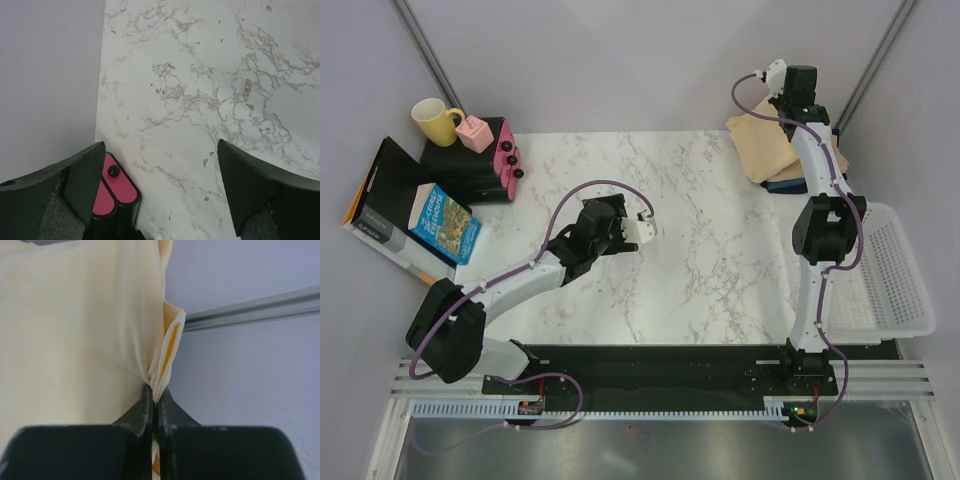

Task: Fold and stack the t-shirts
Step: Neatly place the folded tshirt to the corner

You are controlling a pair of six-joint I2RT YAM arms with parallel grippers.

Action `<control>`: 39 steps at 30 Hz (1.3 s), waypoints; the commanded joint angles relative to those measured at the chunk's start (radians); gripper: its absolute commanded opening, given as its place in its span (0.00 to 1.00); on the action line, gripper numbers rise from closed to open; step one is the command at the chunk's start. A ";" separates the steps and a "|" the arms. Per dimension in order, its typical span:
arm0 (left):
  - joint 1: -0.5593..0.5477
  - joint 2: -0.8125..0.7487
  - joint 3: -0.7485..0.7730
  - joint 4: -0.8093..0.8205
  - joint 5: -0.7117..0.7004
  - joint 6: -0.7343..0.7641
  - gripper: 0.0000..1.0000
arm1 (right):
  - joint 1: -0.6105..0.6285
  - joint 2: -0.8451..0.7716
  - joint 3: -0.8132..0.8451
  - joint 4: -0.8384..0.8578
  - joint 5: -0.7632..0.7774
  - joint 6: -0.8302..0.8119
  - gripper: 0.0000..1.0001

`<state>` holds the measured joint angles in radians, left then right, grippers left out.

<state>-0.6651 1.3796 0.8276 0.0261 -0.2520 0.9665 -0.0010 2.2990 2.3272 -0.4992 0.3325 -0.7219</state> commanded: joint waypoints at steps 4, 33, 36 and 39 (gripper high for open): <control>-0.004 0.006 0.012 0.043 0.023 0.037 0.99 | -0.106 -0.052 0.018 0.106 0.100 -0.004 0.00; -0.005 -0.020 0.051 -0.045 0.002 0.031 0.99 | -0.194 -0.084 -0.331 0.258 0.135 0.163 0.81; -0.005 -0.019 0.054 -0.040 0.005 0.018 0.99 | -0.192 -0.163 -0.387 0.332 0.166 0.199 0.81; -0.010 -0.011 0.051 -0.043 0.007 0.000 1.00 | -0.186 -0.193 -0.381 0.353 0.218 0.193 0.80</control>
<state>-0.6655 1.3811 0.8455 -0.0231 -0.2527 0.9840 -0.1978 2.2353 1.9339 -0.2600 0.4648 -0.5720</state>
